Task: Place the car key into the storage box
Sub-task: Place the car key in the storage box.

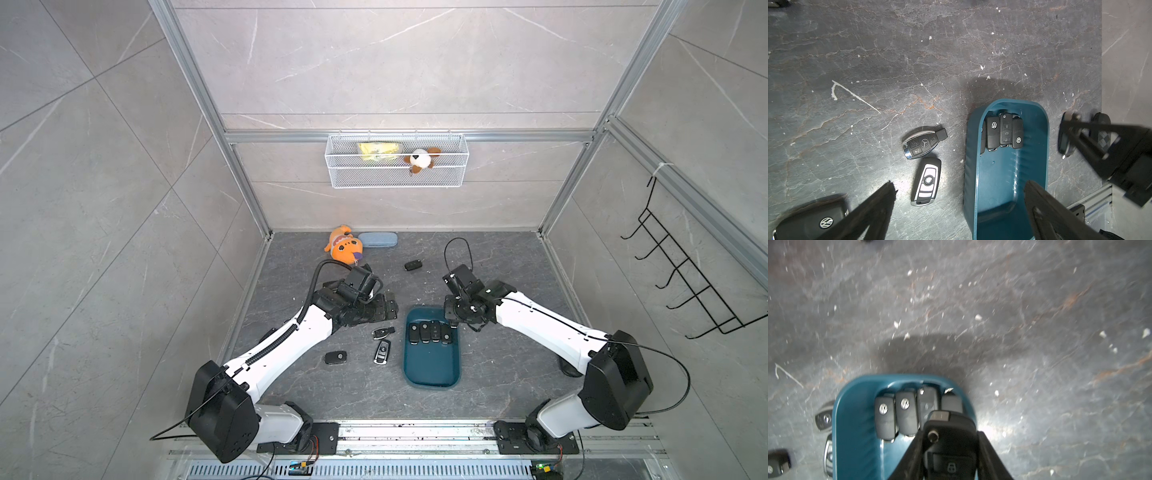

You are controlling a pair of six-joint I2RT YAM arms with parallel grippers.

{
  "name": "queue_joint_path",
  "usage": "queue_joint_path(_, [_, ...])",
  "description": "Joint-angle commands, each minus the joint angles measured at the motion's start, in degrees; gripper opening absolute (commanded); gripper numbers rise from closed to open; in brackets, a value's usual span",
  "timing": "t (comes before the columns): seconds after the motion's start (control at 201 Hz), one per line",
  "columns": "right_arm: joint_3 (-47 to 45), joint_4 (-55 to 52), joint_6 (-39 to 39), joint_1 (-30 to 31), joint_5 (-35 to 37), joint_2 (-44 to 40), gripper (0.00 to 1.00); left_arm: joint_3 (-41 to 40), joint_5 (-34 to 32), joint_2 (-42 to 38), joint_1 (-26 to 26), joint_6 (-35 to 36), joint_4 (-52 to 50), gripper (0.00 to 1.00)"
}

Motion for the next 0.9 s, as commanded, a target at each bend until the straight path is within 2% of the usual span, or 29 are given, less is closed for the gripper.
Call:
queue_joint_path(0.0, [-1.86, -3.24, 7.52, 4.63, 3.32, -1.30, 0.35, -0.42, 1.20, -3.04, 0.39, 2.69, 1.00, 1.00])
queue_joint_path(0.134, [-2.48, -3.95, 11.82, 9.85, 5.04, 1.89, 0.35, -1.40, 0.93, -4.33, 0.98, 2.82, 1.12, 1.00])
queue_joint_path(0.289, [-3.21, -3.84, 14.64, 12.55, 5.58, 5.65, 0.36, -2.04, 0.98, -5.49, 1.66, 2.89, 0.98, 1.00])
queue_joint_path(0.712, [-7.89, -0.11, 16.93, 12.91, 4.57, 11.59, 0.37, -1.88, 0.73, -6.04, 2.37, 2.69, -0.10, 1.00])
queue_joint_path(0.891, [-6.64, -1.37, 16.21, 12.65, 6.82, 13.22, 0.37, -1.66, 0.84, -5.72, 2.37, 2.45, -0.26, 1.00])
